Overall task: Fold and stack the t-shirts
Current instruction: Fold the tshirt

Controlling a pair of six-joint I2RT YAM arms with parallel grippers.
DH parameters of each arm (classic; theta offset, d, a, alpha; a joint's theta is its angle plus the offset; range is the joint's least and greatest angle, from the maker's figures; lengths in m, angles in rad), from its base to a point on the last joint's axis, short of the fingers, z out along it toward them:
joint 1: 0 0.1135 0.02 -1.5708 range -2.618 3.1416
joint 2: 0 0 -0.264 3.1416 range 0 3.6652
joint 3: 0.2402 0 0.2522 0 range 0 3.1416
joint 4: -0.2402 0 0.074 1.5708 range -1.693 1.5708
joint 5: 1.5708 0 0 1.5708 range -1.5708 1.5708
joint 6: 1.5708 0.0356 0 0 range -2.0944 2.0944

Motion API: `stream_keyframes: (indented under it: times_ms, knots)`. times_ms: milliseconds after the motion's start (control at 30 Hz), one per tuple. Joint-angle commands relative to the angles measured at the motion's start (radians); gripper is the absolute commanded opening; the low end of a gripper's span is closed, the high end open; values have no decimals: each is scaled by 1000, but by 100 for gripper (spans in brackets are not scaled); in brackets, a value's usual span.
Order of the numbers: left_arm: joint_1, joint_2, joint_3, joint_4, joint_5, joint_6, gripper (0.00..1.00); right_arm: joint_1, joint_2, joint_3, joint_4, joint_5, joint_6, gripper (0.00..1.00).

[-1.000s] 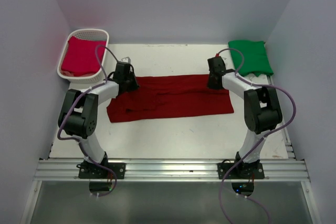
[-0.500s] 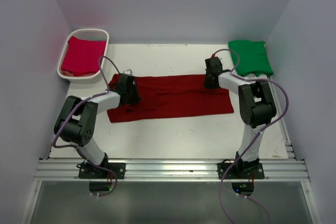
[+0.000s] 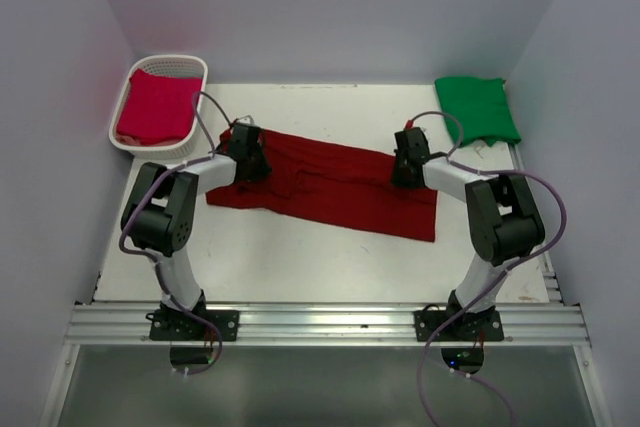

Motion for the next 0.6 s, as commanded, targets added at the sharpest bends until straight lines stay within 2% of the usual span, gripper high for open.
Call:
stream_keyframes:
  times_ms: [0, 133, 233, 333, 433, 567]
  knots:
    - [43, 117, 108, -48, -13, 14, 0, 72, -25, -93, -188, -47, 19, 0]
    - [61, 264, 324, -78, 64, 59, 0, 218, -81, -132, -260, -44, 37, 0]
    - [61, 388, 478, -94, 174, 107, 0, 343, -121, -182, -260, -108, 78, 0]
    - [60, 495, 605, -97, 314, 147, 0, 406, -146, -228, -238, -165, 135, 0]
    - [60, 575, 681, -89, 441, 167, 0, 506, -169, -254, -248, -166, 180, 0]
    - [57, 632, 756, -77, 526, 173, 0, 555, -203, -279, -249, -179, 239, 0]
